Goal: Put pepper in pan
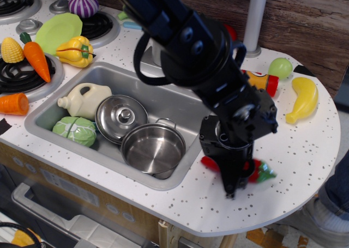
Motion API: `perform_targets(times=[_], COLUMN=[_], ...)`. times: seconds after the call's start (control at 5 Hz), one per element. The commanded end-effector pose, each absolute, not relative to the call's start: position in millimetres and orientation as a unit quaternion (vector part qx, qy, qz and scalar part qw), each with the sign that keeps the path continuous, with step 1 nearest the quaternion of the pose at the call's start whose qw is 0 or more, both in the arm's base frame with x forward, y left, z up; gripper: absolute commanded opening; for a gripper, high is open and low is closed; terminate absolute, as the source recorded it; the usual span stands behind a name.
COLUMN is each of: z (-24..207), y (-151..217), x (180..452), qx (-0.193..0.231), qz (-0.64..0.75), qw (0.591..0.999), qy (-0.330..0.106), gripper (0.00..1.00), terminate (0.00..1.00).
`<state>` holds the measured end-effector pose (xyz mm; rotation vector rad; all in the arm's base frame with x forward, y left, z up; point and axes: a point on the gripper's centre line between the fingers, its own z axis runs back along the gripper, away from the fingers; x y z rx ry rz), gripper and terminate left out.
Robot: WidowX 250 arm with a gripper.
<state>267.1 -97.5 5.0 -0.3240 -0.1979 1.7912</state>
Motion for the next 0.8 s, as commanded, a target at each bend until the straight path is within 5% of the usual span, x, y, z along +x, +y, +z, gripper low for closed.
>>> perform_targets(times=[0.0, 0.4, 0.6], z=[59, 56, 47], y=[-45, 11, 16], x=[259, 272, 276], qx=[-0.081, -0.070, -0.093], qz=[0.720, 0.642, 0.629], qw=[0.685, 0.758, 0.764], qy=[-0.073, -0.092, -0.108], gripper=[0.00, 0.00, 1.00], terminate=[0.00, 0.00, 0.00])
